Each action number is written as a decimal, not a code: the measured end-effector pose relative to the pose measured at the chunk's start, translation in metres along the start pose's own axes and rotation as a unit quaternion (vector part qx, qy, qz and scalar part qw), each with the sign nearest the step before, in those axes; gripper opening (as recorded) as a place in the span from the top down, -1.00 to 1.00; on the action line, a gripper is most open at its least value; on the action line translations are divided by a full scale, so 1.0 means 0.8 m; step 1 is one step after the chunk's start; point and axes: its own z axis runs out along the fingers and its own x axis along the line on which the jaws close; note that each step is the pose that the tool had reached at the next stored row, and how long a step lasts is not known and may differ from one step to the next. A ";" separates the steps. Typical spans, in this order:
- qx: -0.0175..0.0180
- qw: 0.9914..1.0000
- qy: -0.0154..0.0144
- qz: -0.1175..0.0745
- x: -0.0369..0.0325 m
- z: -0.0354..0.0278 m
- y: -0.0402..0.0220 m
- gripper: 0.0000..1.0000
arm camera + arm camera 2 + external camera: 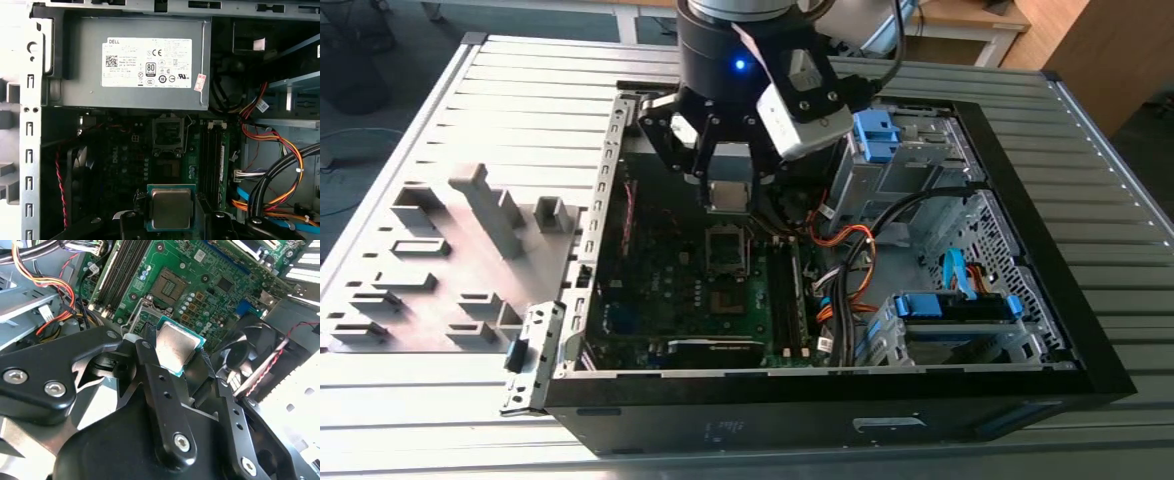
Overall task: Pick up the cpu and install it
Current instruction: 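Pick up the cpu and move it towards the insertion slot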
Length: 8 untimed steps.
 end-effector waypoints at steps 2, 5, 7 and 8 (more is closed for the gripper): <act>0.000 1.000 -0.002 0.000 0.0001 0.0024 0.0000 0.05; 0.000 1.000 -0.003 0.000 -0.0016 0.0061 0.0002 0.05; 0.000 1.000 -0.003 0.000 -0.0021 0.0098 0.0006 0.05; 0.000 1.000 -0.003 0.000 -0.0022 0.0119 0.0011 0.05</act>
